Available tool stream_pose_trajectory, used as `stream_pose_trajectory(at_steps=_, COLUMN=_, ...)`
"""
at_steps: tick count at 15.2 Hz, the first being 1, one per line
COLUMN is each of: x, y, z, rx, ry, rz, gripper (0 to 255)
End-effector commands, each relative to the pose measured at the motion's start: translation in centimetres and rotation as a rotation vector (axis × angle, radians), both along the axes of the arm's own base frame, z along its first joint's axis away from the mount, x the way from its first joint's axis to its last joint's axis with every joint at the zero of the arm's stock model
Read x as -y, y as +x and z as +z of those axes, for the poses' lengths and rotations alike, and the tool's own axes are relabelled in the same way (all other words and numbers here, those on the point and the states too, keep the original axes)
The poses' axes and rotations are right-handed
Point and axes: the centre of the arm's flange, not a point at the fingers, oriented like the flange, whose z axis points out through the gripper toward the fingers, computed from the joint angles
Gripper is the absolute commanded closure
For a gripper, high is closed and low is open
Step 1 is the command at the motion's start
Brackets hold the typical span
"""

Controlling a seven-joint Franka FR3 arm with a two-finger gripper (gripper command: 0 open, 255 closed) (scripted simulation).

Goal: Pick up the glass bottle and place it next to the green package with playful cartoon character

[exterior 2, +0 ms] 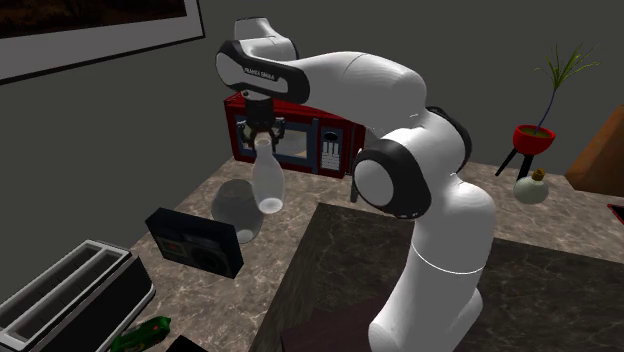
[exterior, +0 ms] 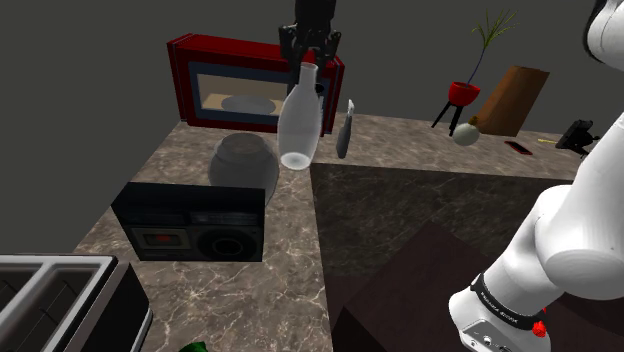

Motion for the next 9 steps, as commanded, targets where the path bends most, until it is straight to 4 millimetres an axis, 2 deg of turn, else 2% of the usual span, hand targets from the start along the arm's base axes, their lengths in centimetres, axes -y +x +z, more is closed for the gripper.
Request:
stream_pose_trajectory(at_steps=1, x=-1.9, y=-2.1, z=0.9, rx=0.001, ry=0.000, rz=-0.001, gripper=255)
stream_pose_trajectory(at_steps=9, x=-8.7, y=-9.2, z=4.8, rx=0.001, ry=0.000, rz=-0.001, gripper=255)
